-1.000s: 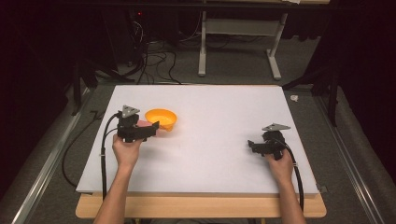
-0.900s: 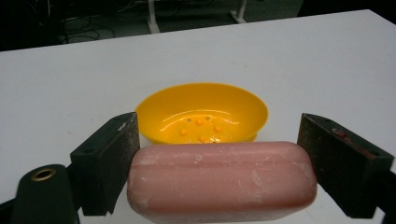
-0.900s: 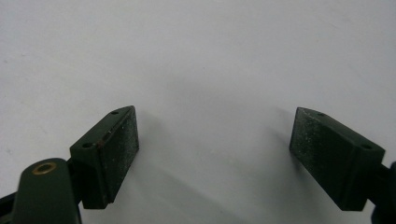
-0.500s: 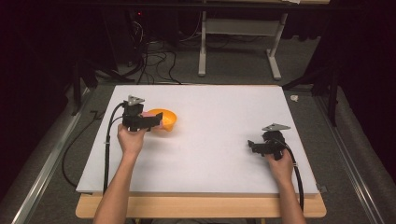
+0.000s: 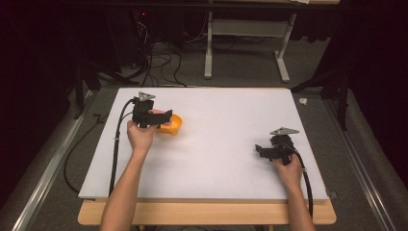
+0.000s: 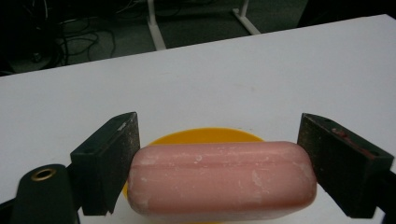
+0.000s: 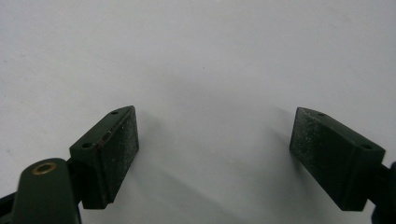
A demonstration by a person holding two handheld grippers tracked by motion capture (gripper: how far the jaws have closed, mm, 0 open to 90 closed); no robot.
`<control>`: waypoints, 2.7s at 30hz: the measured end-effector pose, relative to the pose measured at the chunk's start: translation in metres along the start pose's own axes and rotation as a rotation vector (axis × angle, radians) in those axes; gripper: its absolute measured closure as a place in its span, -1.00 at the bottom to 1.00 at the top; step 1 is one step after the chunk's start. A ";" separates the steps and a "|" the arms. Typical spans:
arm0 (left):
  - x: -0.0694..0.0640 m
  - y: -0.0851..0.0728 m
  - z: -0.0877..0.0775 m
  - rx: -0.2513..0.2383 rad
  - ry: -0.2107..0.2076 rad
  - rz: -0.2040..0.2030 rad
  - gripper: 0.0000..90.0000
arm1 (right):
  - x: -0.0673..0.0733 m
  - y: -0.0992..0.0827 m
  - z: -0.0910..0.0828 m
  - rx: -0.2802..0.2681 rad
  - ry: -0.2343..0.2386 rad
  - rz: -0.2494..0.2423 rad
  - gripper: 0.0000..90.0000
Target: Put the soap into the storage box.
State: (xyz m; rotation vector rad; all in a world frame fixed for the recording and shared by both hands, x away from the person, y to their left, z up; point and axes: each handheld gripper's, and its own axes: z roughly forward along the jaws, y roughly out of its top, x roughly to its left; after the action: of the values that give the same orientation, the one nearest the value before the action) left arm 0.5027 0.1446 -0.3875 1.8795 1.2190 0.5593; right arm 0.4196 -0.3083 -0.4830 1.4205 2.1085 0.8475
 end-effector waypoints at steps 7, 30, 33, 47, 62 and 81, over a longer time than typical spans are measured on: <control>0.000 0.001 0.011 0.005 -0.008 -0.011 -0.67 | 0.000 0.000 0.000 0.000 0.001 0.001 -0.64; 0.000 -0.007 0.036 0.057 0.024 0.011 -0.67 | 0.000 0.000 0.000 0.000 0.001 0.003 -0.64; 0.000 -0.010 0.038 0.068 0.026 0.012 -0.67 | 0.000 0.000 0.000 0.000 0.001 0.003 -0.64; 0.000 -0.019 0.044 0.085 0.041 0.014 -0.67 | 0.000 0.000 0.000 -0.001 0.000 0.000 -0.64; 0.003 -0.020 0.047 0.092 0.021 -0.003 -0.73 | 0.000 0.000 0.000 0.000 0.001 -0.001 -0.64; 0.004 -0.012 0.033 0.025 -0.015 -0.036 -0.98 | 0.000 0.000 0.000 0.000 0.001 -0.001 -0.64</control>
State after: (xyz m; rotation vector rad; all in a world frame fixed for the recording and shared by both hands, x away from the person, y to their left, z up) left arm 0.5216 0.1379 -0.4166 1.8756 1.2526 0.5121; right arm 0.4195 -0.3083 -0.4831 1.4192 2.1101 0.8476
